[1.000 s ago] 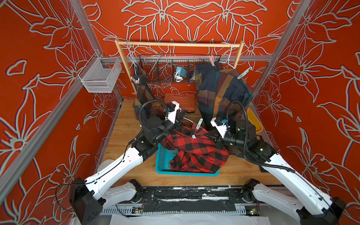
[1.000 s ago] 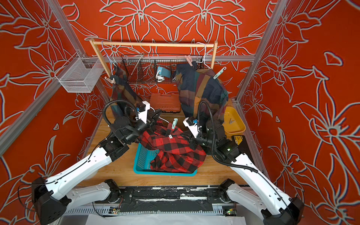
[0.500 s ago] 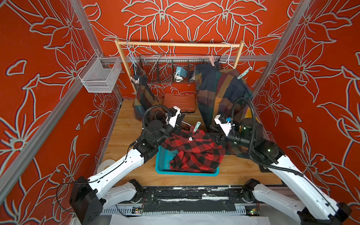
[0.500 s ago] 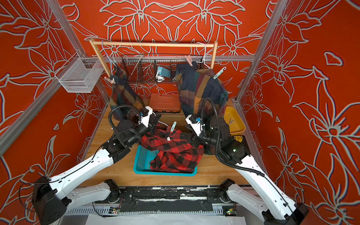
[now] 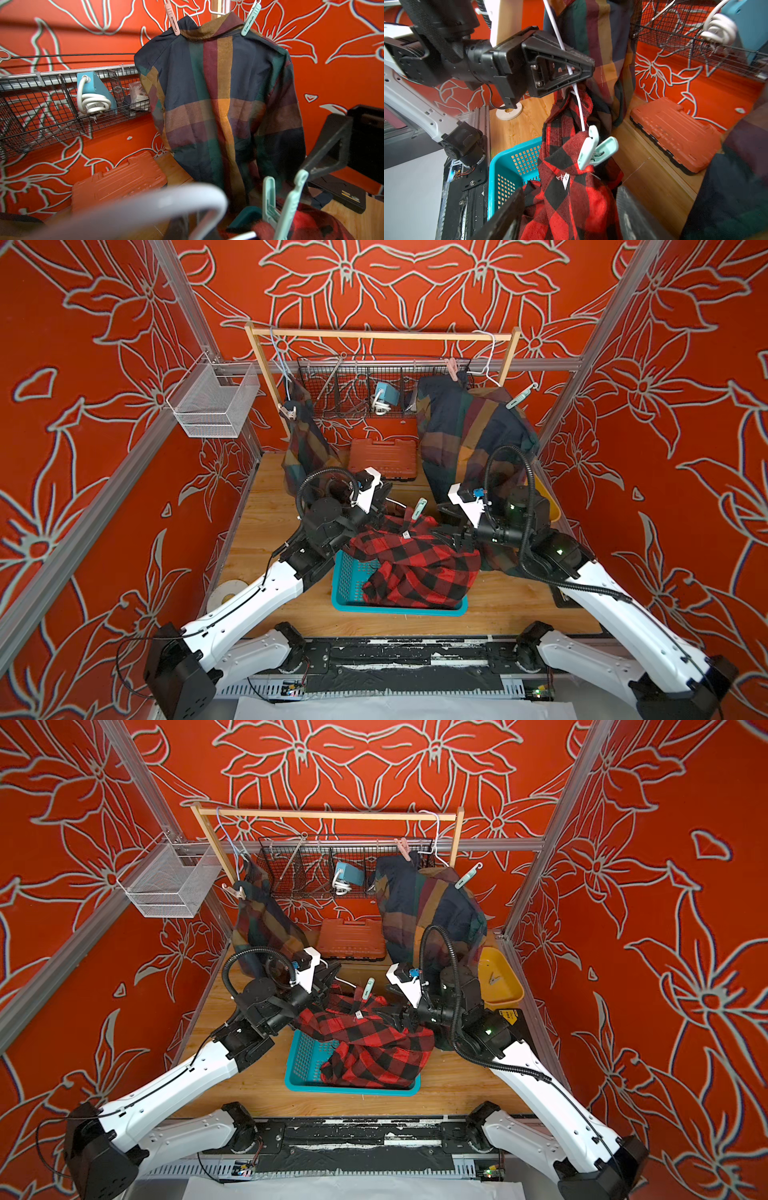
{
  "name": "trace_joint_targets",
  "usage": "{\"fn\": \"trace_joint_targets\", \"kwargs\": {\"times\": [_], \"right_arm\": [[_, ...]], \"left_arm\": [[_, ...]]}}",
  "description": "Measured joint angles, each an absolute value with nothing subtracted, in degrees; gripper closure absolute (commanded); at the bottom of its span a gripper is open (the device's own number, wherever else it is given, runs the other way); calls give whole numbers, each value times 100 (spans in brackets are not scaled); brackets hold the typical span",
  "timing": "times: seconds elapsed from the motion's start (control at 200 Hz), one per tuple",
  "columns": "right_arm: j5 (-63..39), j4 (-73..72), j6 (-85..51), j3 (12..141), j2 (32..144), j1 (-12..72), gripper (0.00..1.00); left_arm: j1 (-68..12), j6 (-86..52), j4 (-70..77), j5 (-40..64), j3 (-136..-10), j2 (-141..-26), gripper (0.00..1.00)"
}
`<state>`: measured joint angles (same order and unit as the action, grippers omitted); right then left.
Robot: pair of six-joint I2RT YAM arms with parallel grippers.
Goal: Remove the clothespins securing long-sleeve shirts to the hanger
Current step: Remove the clamp from the hanger.
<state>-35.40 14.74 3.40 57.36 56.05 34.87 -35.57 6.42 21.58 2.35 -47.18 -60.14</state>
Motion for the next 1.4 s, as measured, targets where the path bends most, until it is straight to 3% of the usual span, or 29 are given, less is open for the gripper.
{"fn": "trace_joint_targets", "kwargs": {"times": [0.786,1.401], "right_arm": [[-4016,355,-185,5739,6469,3334,30],[-4956,-16,-521,5756,6726,2989,34]], "left_arm": [[-3524,646,2340,364,-4582,-5944,100],[-3524,648,2462,469,-4464,-5907,100]]}}
